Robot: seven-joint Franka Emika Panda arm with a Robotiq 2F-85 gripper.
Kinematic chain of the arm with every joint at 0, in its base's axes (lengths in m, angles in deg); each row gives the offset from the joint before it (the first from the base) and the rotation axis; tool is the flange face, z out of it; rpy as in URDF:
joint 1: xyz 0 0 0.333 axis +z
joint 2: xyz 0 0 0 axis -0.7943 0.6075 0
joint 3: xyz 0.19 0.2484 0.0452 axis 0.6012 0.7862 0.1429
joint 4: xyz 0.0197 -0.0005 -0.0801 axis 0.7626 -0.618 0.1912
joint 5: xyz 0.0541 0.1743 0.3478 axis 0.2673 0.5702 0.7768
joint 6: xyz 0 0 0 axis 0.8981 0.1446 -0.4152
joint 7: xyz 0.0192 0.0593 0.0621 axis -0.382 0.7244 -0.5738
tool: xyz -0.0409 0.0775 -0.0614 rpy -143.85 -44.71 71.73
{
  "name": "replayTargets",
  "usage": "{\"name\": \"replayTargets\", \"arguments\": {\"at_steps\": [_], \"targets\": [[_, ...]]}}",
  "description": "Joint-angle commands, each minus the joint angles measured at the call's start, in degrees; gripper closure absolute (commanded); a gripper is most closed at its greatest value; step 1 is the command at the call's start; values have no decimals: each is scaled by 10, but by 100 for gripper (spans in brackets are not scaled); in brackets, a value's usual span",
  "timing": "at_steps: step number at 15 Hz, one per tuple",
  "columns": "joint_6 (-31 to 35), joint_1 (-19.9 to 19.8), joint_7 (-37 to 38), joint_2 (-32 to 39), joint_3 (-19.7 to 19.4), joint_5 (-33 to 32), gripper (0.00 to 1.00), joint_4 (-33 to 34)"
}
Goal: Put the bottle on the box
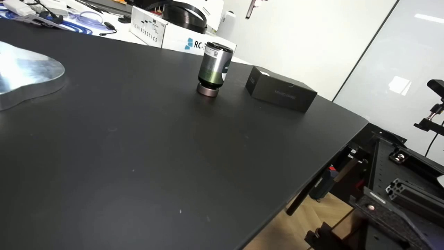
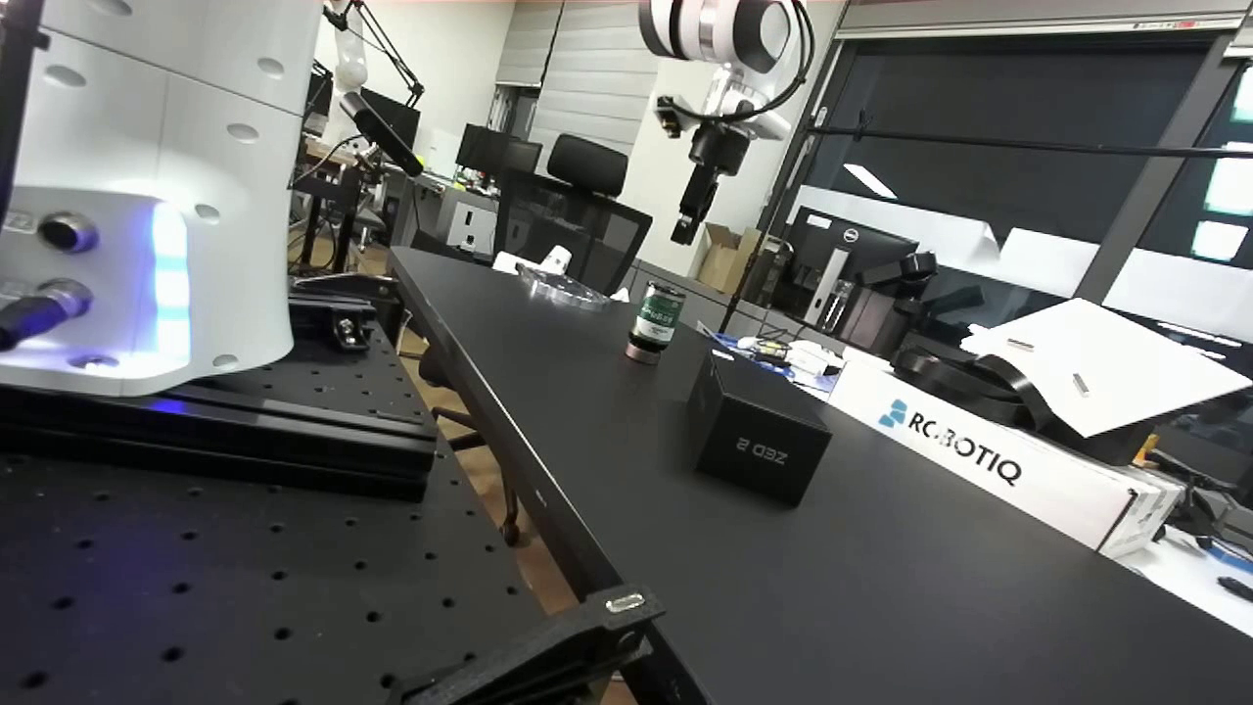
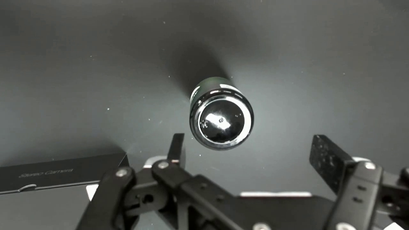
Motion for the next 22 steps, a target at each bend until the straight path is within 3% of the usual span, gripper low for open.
{"name": "replayTargets", "arguments": {"at_steps": [1, 7, 13, 18, 22], "targets": [[1, 15, -6, 4, -16, 10, 0, 1], [4, 15, -6, 6, -17, 10, 0, 1], [42, 47, 58, 28, -52, -54, 0, -1], [107, 53, 51, 55, -63, -44, 0, -4], [103, 65, 61, 75, -76, -47, 0, 2]]}}
